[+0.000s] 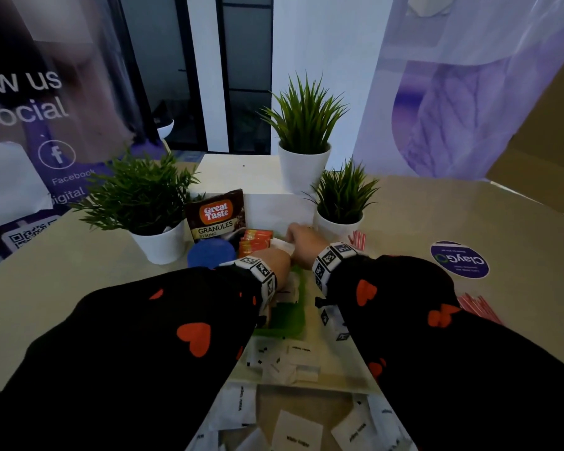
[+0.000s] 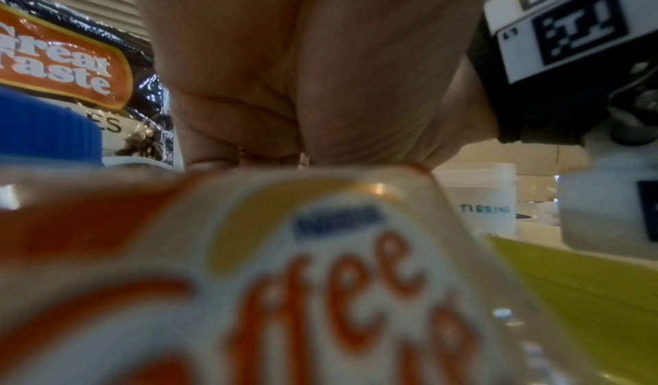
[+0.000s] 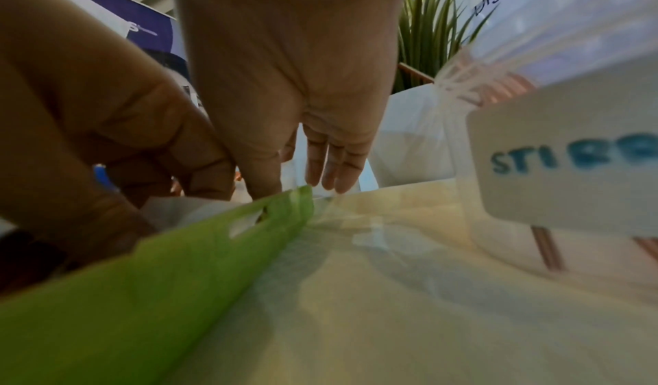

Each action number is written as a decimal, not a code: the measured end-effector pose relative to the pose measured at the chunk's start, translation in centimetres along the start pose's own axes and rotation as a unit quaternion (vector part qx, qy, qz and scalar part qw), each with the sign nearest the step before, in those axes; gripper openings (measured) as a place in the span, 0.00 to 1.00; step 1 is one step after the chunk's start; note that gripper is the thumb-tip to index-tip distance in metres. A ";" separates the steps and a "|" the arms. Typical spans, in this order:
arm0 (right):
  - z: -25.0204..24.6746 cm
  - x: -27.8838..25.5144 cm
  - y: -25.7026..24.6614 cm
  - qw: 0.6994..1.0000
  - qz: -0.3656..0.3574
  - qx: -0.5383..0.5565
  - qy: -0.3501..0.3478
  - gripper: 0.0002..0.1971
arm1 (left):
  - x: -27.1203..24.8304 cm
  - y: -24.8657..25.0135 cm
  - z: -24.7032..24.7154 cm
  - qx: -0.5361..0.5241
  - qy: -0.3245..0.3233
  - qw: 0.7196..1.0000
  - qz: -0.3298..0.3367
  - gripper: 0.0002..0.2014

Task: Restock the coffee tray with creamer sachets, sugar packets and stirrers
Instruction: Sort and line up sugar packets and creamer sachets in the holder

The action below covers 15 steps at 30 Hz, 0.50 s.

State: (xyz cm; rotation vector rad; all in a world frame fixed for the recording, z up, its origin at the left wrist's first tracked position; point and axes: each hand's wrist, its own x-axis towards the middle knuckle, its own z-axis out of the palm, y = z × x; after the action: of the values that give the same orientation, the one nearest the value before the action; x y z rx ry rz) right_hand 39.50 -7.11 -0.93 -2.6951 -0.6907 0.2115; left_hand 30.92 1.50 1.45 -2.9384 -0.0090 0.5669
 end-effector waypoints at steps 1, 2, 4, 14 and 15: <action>0.0 0.0 -0.1 1.000 -0.008 0.003 -0.003 0.16 | -0.1 -0.1 0.0 -0.009 0.014 1.000 0.005 0.15; -0.1 0.1 -0.1 1.000 -0.016 0.008 -0.001 0.13 | 0.1 -0.2 0.2 -0.015 0.004 1.000 0.004 0.15; -0.4 0.0 -0.2 0.999 -0.029 0.017 0.012 0.11 | -0.4 0.0 0.0 -0.033 0.010 0.999 0.002 0.16; 0.1 0.4 -0.3 0.998 -0.044 0.024 0.046 0.12 | -0.5 -0.5 0.4 -0.109 0.080 0.991 0.002 0.14; 0.2 0.3 -0.2 0.997 -0.037 0.039 0.046 0.15 | -0.3 -0.8 0.4 -0.118 0.093 0.989 0.001 0.14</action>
State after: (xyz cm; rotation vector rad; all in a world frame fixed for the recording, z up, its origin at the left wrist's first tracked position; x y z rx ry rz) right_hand 39.62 -6.77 -1.05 -2.5819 -0.7387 0.0937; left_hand 30.55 2.32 1.32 -3.2098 -0.0565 0.3072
